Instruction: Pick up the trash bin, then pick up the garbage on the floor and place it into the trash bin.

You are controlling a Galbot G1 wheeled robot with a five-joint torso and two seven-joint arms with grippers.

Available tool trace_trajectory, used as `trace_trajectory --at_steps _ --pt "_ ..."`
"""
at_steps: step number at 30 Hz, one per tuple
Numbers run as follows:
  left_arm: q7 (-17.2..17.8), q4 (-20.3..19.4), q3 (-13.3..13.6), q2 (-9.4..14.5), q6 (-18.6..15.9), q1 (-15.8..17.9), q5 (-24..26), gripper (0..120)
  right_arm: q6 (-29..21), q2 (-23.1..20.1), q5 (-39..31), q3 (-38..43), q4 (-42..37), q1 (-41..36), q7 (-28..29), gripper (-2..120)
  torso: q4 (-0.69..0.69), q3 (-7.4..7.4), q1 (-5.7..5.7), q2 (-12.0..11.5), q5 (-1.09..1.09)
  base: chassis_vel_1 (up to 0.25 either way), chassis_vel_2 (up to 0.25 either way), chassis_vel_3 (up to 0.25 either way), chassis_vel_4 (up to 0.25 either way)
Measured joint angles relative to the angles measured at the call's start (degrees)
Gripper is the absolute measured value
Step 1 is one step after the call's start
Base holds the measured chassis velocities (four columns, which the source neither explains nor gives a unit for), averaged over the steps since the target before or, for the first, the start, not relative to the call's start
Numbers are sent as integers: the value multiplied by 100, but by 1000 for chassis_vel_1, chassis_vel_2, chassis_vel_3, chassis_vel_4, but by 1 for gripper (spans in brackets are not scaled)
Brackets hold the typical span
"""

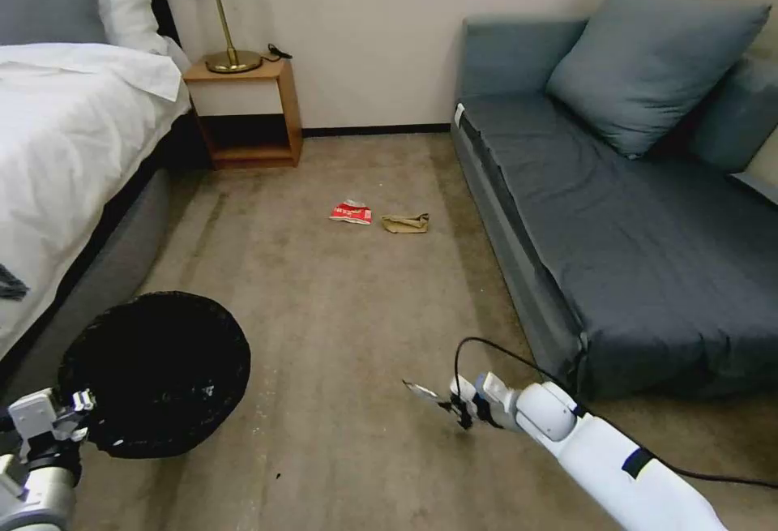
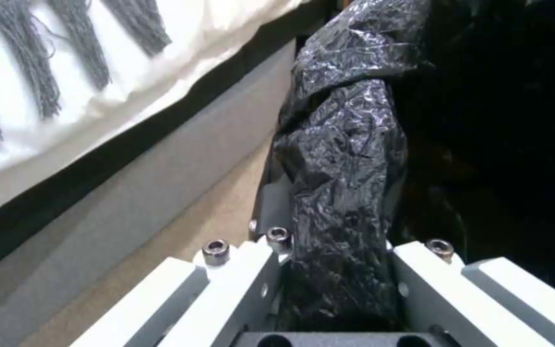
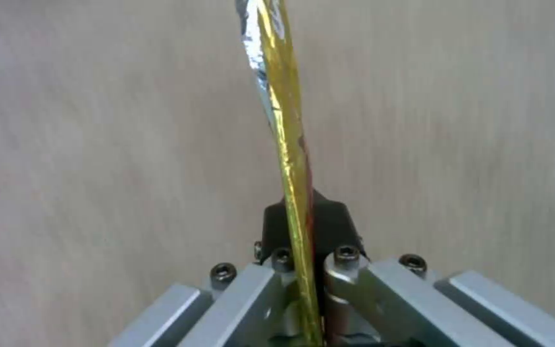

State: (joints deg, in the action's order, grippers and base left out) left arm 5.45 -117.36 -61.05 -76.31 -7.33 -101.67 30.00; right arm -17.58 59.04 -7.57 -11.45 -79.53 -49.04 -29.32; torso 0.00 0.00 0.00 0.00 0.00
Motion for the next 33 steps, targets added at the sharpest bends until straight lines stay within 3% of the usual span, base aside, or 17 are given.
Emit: trace_trajectory --at_steps 4,6,12,15,18,20,23,28,33 --pt "-17 -6 89 -58 12 3 -96 3 -76 156 -962 -437 -922 650 239 0 1 0 0 0 -2 0 0 0 0" --pt "-19 -7 96 -63 14 3 -104 3 -67 179 -1055 -477 -981 708 260 0 1 0 0 0 -2 0 0 0 0" --pt "-48 47 174 -73 23 62 -164 3 136 633 -2263 -1289 -1512 1407 585 0 1 0 0 0 -2 0 0 0 0" --pt "-50 49 187 -84 21 93 -165 3 242 804 -2439 -1545 -1527 1523 665 0 1 0 0 0 -2 0 0 0 0" --pt "-50 37 203 -100 -27 143 -159 3 536 1281 -2717 -1978 -1280 1679 799 0 0 0 0 0 -2 0 0 0 0" --pt "-50 35 207 -100 -31 144 -159 3 557 1336 -2731 -2005 -1245 1692 807 0 0 1 0 0 -2 0 0 0 0" --pt "-69 5 267 -125 -58 159 -154 3 713 2030 -2876 -2267 -702 1906 978 0 1 0 0 0 -1 0 0 0 0" --pt "-121 6 309 -194 -62 186 -149 3 820 2554 -2949 -2365 -99 2145 1191 0 1 0 0 0 -2 0 0 0 0" --pt "-208 29 346 -242 -16 232 -75 3 870 2781 -2973 -2429 233 2276 1261 0 0 0 0 0 -2 0 0 0 0"
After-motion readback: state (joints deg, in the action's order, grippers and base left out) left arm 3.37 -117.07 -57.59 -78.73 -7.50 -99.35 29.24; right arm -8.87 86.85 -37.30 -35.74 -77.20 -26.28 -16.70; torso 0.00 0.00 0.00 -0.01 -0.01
